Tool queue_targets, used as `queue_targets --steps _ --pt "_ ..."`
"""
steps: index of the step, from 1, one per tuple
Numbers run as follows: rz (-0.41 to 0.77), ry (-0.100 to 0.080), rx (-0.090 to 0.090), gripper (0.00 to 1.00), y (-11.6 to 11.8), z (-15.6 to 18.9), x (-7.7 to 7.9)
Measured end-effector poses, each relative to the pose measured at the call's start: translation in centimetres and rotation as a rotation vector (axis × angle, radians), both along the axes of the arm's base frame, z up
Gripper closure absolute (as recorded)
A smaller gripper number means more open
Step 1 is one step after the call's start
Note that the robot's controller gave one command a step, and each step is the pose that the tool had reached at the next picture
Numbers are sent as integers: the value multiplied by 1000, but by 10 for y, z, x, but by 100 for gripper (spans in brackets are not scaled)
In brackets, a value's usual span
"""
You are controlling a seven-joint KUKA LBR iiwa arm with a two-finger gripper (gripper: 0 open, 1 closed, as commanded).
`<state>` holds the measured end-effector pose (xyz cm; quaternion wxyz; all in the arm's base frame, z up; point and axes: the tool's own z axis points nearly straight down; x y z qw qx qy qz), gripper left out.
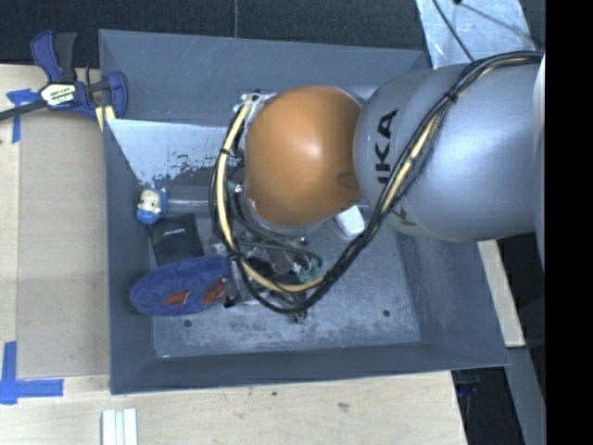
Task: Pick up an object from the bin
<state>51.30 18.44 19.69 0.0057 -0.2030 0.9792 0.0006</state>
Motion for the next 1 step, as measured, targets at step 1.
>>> queue_targets --steps 1 --pt "379 2 -4 100 -2 65 -2"
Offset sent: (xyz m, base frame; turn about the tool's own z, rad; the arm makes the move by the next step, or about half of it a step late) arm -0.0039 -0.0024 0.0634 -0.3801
